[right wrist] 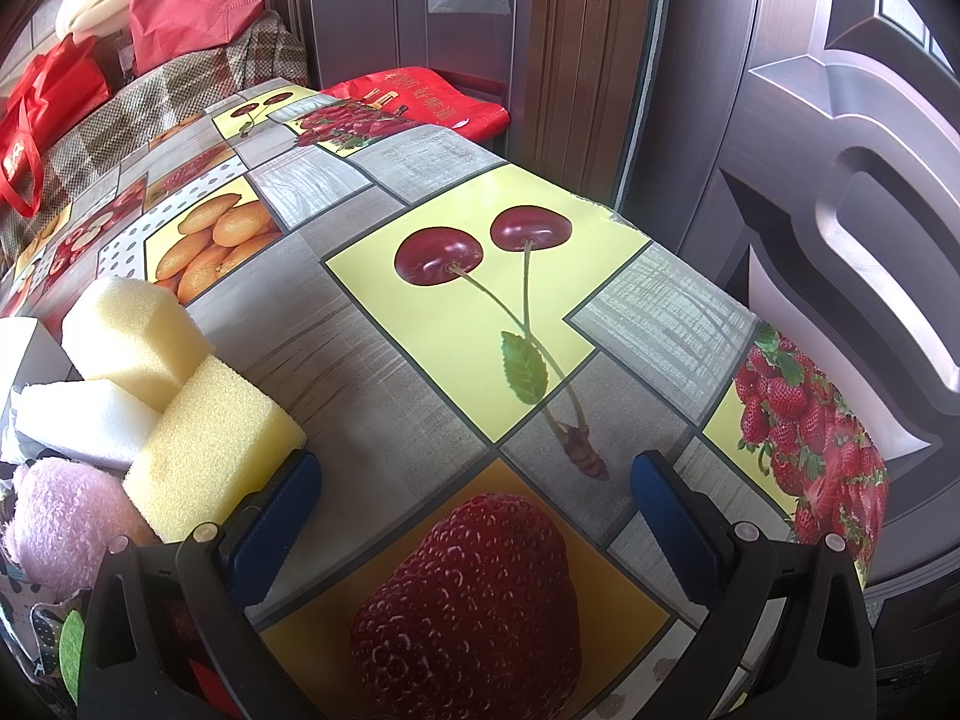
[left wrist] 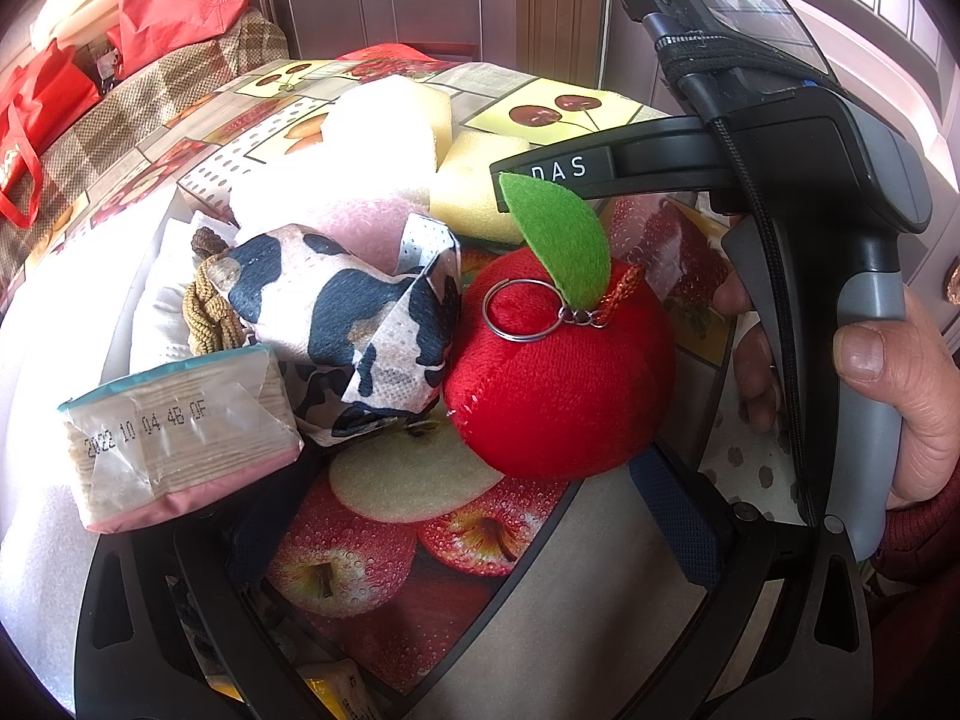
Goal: Organize soft objects
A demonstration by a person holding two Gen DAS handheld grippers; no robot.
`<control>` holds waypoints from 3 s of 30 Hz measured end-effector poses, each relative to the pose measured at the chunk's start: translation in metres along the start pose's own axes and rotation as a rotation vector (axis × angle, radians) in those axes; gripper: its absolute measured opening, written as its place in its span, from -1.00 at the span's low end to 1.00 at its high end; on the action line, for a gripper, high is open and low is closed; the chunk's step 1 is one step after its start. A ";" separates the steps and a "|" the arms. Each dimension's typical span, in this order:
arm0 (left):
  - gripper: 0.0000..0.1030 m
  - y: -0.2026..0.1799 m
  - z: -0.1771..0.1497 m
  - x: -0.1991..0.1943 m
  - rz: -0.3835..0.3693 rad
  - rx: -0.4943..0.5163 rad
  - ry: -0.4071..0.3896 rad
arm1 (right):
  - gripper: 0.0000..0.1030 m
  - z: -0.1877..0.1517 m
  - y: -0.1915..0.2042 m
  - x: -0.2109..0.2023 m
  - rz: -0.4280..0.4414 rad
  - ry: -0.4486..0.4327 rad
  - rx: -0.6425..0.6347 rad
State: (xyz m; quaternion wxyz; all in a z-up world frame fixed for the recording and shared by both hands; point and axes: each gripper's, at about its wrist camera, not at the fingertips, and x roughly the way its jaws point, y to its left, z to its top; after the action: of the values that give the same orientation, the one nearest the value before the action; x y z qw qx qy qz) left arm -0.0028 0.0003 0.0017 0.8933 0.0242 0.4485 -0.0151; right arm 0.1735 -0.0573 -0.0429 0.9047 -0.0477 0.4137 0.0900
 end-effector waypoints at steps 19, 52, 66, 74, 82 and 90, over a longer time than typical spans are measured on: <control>0.99 0.000 0.000 0.000 0.000 0.000 0.000 | 1.00 0.000 0.001 0.000 0.000 0.000 0.000; 0.99 0.000 0.000 0.000 0.001 0.001 0.000 | 1.00 0.000 0.001 -0.001 0.000 -0.002 -0.002; 0.99 0.001 -0.001 -0.001 -0.027 0.035 -0.005 | 1.00 0.000 0.002 -0.001 0.000 -0.002 -0.001; 0.99 0.031 -0.011 -0.005 -0.097 0.092 -0.015 | 1.00 0.000 0.002 -0.001 0.000 -0.002 -0.001; 0.99 0.054 -0.012 -0.007 -0.080 0.073 -0.022 | 1.00 0.000 0.001 -0.001 0.000 -0.002 0.000; 0.99 0.013 -0.014 -0.048 -0.112 0.099 -0.203 | 1.00 0.000 0.002 -0.002 0.012 -0.005 0.009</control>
State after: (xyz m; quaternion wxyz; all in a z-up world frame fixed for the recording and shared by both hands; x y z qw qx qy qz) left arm -0.0413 0.0145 0.0321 0.9295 0.0415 0.3553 -0.0895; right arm 0.1714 -0.0553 -0.0415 0.9054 -0.0410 0.4120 0.0939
